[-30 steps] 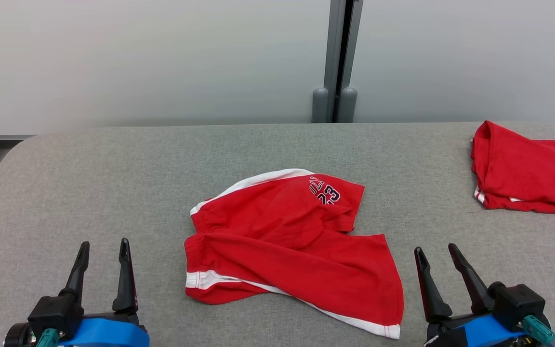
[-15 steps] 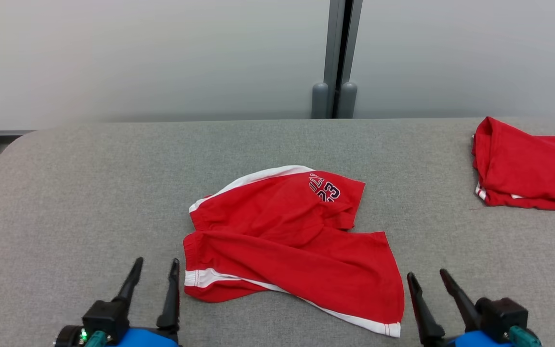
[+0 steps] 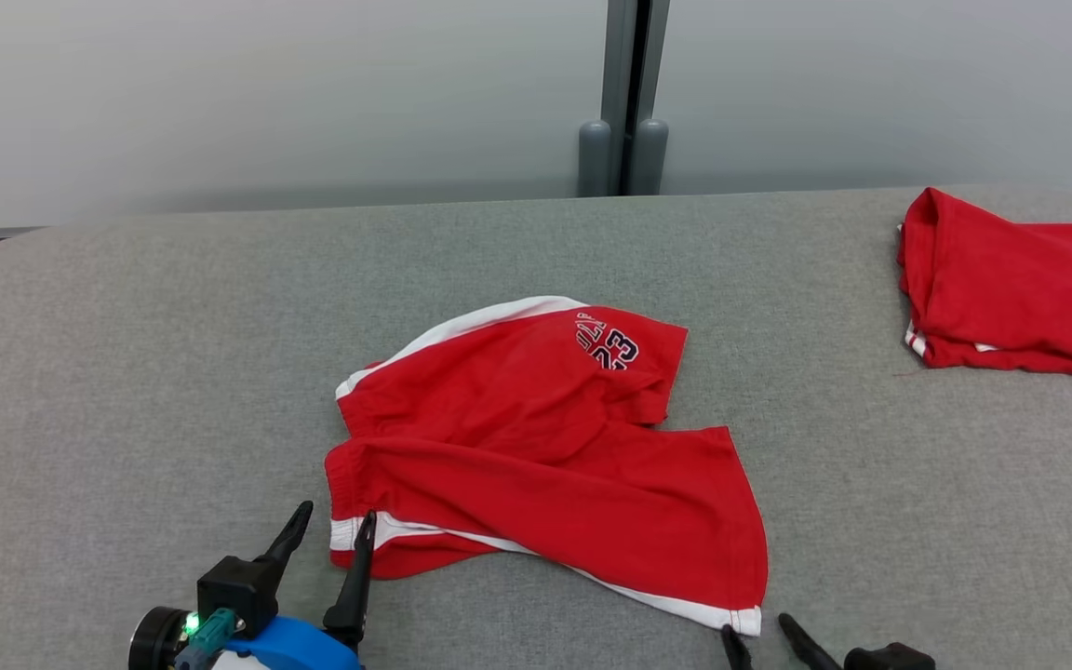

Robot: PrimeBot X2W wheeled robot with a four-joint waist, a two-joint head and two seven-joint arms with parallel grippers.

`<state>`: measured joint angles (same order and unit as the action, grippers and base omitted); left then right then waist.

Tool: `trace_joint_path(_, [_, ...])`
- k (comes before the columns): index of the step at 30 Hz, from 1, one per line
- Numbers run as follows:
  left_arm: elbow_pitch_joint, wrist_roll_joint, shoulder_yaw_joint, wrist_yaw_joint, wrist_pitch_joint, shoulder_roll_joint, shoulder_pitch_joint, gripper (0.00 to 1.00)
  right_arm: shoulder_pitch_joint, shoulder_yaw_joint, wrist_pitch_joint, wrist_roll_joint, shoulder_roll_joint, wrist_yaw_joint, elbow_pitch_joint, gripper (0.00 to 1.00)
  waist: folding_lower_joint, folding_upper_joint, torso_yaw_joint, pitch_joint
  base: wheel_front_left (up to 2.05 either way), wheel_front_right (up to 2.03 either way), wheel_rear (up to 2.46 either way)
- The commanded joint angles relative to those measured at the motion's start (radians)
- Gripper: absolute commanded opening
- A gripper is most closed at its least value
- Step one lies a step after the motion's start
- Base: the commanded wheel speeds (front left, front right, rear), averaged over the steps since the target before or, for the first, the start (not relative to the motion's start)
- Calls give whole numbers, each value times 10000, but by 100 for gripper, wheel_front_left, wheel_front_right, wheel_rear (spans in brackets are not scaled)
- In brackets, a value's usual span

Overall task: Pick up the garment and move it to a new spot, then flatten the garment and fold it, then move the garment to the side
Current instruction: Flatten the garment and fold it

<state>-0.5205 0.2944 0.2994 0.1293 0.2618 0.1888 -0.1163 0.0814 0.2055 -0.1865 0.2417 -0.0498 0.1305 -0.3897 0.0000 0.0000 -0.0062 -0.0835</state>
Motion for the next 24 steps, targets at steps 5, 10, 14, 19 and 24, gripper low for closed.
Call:
trace_joint_path(5, [-475,556,729,16,44,318,-502,100,-484,322,-156,197,-19,6,-566,100,0,0,-93,-229,0,0,0])
trace_joint_path(10, [-904,1053,1506,17,44,534,-891,100,-984,637,-227,484,-19,4,-1129,100,0,0,-129,-396,0,0,0])
trace_joint_path(14, [-1114,1340,1966,18,44,602,-1139,100,-1281,915,-297,668,-19,4,-1677,100,0,0,-125,-458,0,0,0])
trace_joint_path(19, [-1331,1652,2373,18,44,642,-1314,2,-1481,1203,-367,933,0,7,-2218,0,0,0,-112,-450,0,0,0])
trace_joint_path(24, [-1178,1869,2565,18,44,680,-1355,0,-1720,1419,-589,1170,-5,7,-2290,0,0,0,-107,-381,0,0,0])
